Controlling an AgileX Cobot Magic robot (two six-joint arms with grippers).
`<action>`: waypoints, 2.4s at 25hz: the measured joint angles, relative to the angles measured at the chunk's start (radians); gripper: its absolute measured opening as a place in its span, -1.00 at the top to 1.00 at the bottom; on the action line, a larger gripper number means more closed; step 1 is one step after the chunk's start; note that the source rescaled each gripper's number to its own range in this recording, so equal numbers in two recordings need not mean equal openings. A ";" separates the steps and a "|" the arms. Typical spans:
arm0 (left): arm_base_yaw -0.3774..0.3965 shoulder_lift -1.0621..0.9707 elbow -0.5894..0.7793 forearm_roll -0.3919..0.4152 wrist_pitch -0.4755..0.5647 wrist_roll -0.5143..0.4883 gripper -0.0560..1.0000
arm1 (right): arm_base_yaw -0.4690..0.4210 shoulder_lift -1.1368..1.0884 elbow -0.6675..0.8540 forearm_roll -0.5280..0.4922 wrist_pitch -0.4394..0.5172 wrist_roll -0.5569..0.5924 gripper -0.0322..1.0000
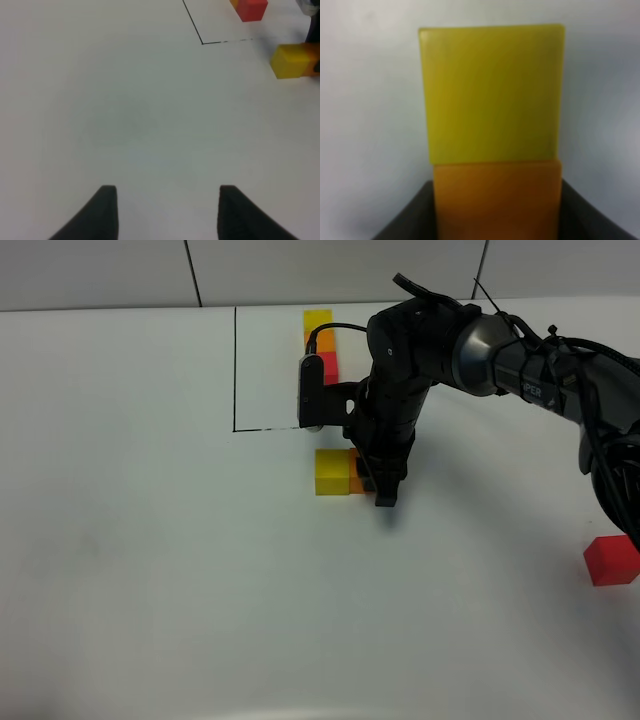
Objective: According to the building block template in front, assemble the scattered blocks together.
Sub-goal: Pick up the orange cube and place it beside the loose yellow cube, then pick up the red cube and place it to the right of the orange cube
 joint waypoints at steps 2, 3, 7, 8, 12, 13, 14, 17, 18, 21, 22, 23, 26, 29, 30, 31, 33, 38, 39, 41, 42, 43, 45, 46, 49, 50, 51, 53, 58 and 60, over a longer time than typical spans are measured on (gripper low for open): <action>0.000 0.000 0.000 0.000 0.000 0.000 0.83 | 0.000 0.002 0.000 0.000 -0.001 -0.022 0.89; 0.000 0.000 0.000 0.000 0.000 0.000 0.83 | 0.000 0.005 -0.001 0.000 -0.001 -0.032 0.89; 0.000 0.000 0.000 0.000 0.000 0.000 0.83 | 0.000 0.008 -0.002 0.000 -0.004 -0.041 0.88; 0.000 0.000 0.000 0.000 0.000 0.000 0.83 | 0.001 0.010 -0.002 0.000 -0.005 -0.043 0.88; 0.000 0.000 0.000 0.000 0.000 0.000 0.83 | 0.001 0.010 -0.002 0.000 -0.008 -0.049 0.88; 0.000 0.000 0.000 0.000 0.000 0.000 0.83 | 0.001 0.010 -0.002 0.000 -0.008 -0.050 0.88; 0.000 0.000 0.000 0.000 0.000 0.000 0.83 | 0.001 0.010 -0.002 0.000 -0.008 -0.050 0.88; 0.000 0.000 0.000 0.000 0.000 0.000 0.83 | -0.001 0.010 -0.002 0.007 -0.010 -0.052 0.87; 0.000 0.000 0.000 0.000 0.000 0.000 0.83 | -0.002 0.010 -0.002 0.010 -0.015 -0.053 0.81; 0.000 0.000 0.000 0.000 0.000 0.000 0.83 | -0.002 0.022 0.004 0.021 -0.024 -0.051 0.20; 0.000 0.000 0.000 0.000 0.000 0.000 0.83 | -0.003 0.014 0.006 0.021 -0.020 -0.039 -0.05; 0.000 0.000 0.000 0.000 0.000 0.000 0.83 | -0.005 0.005 0.009 0.021 -0.012 -0.022 -0.27; 0.000 0.000 0.000 0.000 0.000 0.000 0.83 | -0.031 -0.049 0.017 0.022 0.002 0.059 -0.55; 0.000 0.000 0.000 0.000 0.000 0.001 0.83 | -0.081 -0.128 0.083 0.022 -0.012 0.164 -0.58; 0.000 0.000 0.000 0.000 0.000 0.001 0.83 | -0.102 -0.154 0.125 0.022 -0.028 0.196 -0.57; 0.000 0.000 0.000 0.000 0.000 0.001 0.83 | -0.122 -0.185 0.176 0.022 -0.045 0.239 -0.57; 0.000 0.000 0.000 0.000 0.000 0.001 0.83 | -0.172 -0.254 0.284 0.022 -0.095 0.339 -0.57; 0.000 0.000 0.000 0.000 0.000 0.001 0.83 | -0.297 -0.443 0.581 0.022 -0.203 0.687 -0.57; 0.000 0.000 0.000 0.000 0.000 0.001 0.83 | -0.321 -0.484 0.624 0.022 -0.210 0.743 -0.57; 0.000 0.000 0.000 0.000 0.000 0.001 0.83 | -0.361 -0.549 0.715 0.021 -0.217 0.815 -0.57; 0.000 0.000 0.000 0.000 0.000 0.001 0.83 | -0.382 -0.577 0.747 0.021 -0.219 0.841 -0.57; 0.000 0.000 0.000 0.000 0.000 0.001 0.83 | -0.403 -0.598 0.781 0.023 -0.219 0.860 -0.57; 0.000 0.000 0.000 0.000 0.000 0.001 0.83 | -0.441 -0.616 0.828 0.023 -0.220 0.885 -0.57; 0.000 0.000 0.000 0.000 0.000 0.001 0.83 | -0.460 -0.617 0.842 0.026 -0.220 0.894 -0.57; 0.000 0.000 0.000 0.000 0.000 0.001 0.83 | -0.501 -0.617 0.881 0.043 -0.230 0.912 -0.55; 0.000 0.000 0.000 0.000 0.000 0.001 0.83 | -0.512 -0.617 0.890 0.048 -0.240 0.913 -0.54; 0.000 0.000 0.000 0.000 0.000 0.001 0.83 | -0.520 -0.617 0.903 0.049 -0.255 0.913 -0.54; 0.000 0.000 0.000 0.000 0.000 0.001 0.83 | -0.525 -0.617 0.924 0.049 -0.275 0.914 -0.54; 0.000 0.000 0.000 0.000 0.000 0.001 0.83 | -0.528 -0.561 0.935 0.039 -0.304 0.916 -0.53; 0.000 0.000 0.000 0.000 0.000 0.001 0.83 | -0.528 -0.531 0.935 0.028 -0.318 0.918 -0.49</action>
